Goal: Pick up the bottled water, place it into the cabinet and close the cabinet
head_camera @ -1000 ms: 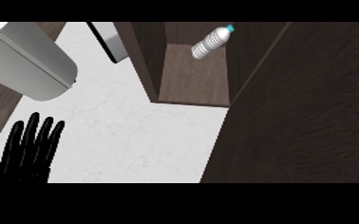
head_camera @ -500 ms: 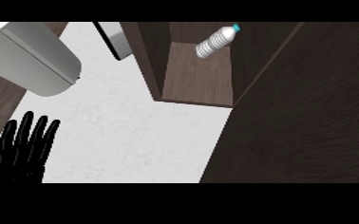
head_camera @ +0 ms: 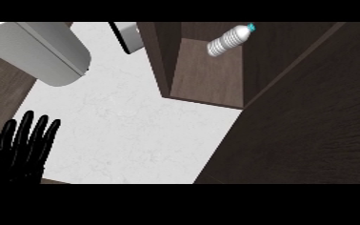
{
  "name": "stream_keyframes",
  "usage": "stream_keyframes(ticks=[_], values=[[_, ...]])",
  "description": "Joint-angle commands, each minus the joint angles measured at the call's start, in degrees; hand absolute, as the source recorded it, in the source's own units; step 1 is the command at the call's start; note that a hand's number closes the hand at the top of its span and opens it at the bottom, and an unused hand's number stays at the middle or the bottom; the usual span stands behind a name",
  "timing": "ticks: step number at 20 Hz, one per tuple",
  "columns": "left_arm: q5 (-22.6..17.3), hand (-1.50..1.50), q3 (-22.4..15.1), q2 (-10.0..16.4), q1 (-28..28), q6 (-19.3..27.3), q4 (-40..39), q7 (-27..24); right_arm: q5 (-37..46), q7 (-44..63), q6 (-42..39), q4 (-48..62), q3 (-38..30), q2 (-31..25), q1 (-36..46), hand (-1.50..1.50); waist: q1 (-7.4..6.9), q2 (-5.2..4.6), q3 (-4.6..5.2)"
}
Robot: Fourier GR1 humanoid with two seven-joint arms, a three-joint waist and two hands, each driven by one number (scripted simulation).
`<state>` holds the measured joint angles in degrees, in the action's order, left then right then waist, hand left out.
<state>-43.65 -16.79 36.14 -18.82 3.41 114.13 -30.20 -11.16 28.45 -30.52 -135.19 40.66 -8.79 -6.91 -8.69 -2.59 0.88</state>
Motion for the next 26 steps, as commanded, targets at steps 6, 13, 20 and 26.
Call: stream_keyframes(ticks=[6, 13, 20, 26], values=[[-0.8, -1.50, 1.0, 0.6, -0.2, -1.4, -0.5, 0.0, -9.9, 1.2, 11.4, 9.5, -3.1, 8.4, 0.7, 1.50, 0.60, -0.18, -0.25], [-1.2, -1.50, 2.3, 1.1, -1.5, -1.8, -0.9, -0.5, -7.9, -3.3, 17.9, 9.1, -10.9, 8.4, -1.5, 1.50, 2.76, 0.17, -0.30], [-1.5, -1.50, 2.1, 1.2, -1.6, -3.7, -2.4, -0.9, -9.8, -5.2, 25.6, 16.4, -18.5, 8.5, 7.2, 1.50, 0.85, 0.10, -0.30], [-1.5, -1.50, 1.8, 1.0, -0.3, -3.4, -1.6, 0.2, -10.2, -6.3, 38.4, 32.2, -22.6, 8.7, 25.4, 1.50, -0.02, 0.36, -0.63]])
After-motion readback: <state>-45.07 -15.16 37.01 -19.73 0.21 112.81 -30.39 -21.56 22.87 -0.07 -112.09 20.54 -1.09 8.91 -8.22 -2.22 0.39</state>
